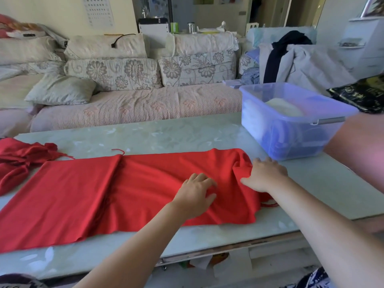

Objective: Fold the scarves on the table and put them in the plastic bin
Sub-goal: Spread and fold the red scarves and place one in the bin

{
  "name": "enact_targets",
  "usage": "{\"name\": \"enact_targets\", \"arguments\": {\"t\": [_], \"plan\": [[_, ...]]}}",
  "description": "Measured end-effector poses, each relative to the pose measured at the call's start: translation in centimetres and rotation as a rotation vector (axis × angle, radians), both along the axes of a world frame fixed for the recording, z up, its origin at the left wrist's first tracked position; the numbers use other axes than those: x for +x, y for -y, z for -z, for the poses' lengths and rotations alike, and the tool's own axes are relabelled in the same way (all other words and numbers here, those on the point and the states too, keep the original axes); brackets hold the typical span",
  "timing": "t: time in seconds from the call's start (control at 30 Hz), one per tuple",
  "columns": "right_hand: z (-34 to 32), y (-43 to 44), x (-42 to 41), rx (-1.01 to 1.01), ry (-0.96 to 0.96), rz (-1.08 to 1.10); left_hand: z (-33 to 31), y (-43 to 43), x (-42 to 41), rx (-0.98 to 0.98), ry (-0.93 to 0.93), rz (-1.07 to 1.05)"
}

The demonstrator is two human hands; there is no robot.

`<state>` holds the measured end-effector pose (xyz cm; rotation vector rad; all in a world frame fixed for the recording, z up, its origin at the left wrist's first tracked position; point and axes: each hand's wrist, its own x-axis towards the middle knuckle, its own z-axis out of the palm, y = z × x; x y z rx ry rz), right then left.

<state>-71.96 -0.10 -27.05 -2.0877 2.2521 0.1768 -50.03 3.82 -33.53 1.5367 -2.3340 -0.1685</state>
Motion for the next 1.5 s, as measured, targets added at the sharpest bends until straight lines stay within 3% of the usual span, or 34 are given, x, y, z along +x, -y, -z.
{"name": "enact_targets", "arguments": {"t": [0.1,0.17,0.27,0.4,0.57,0.67,0.77,0.87,1.0,1.1,1.23,1.5], "plan": [[0.1,1.1,-2.1,0.127,0.156,0.037,0.5,0.8,-1.3,0.181,0.124,0.028],[0.0,1.9,-3.5,0.052,0.141,0.055,0.7,1.5,-2.4,0.228,0.173,0.060],[-1.3,2.7,-5.3,-0.238,0.050,0.103,0.7,2.8,-4.5,0.226,0.222,0.098],[-1.3,3.6,-6.3,-0.182,-0.154,0.125,0.7,4.3,-7.4,0.293,0.266,0.182],[1.1,4.4,-7.1,-0.142,0.164,-0.122,0.5,7.4,-9.5,0.165,-0.039,0.190],[2.4,4.8,-8.5,-0.042,0.252,-0.077,-0.1,9.5,-10.2,0.080,-0.031,0.146],[3.0,5.3,-9.7,-0.165,0.349,-0.014,-1.4,11.6,-11.6,0.011,-0.041,0.125],[3.0,5.8,-10.6,-0.246,0.413,0.058,-2.5,14.4,-13.8,-0.042,0.063,0.145],[3.0,5.8,-10.9,-0.013,0.335,0.145,-3.0,16.9,-16.5,-0.059,0.332,0.278],[2.9,6.3,-10.6,-0.007,0.319,0.127,-2.6,18.2,-17.0,-0.022,0.417,0.352],[1.9,6.8,-9.4,-0.052,0.338,0.039,-2.2,19.2,-15.0,-0.038,0.219,0.336],[-1.8,5.2,-2.1,-0.080,0.701,-0.136,-5.2,16.9,-4.3,-0.237,-0.053,0.237]]}}
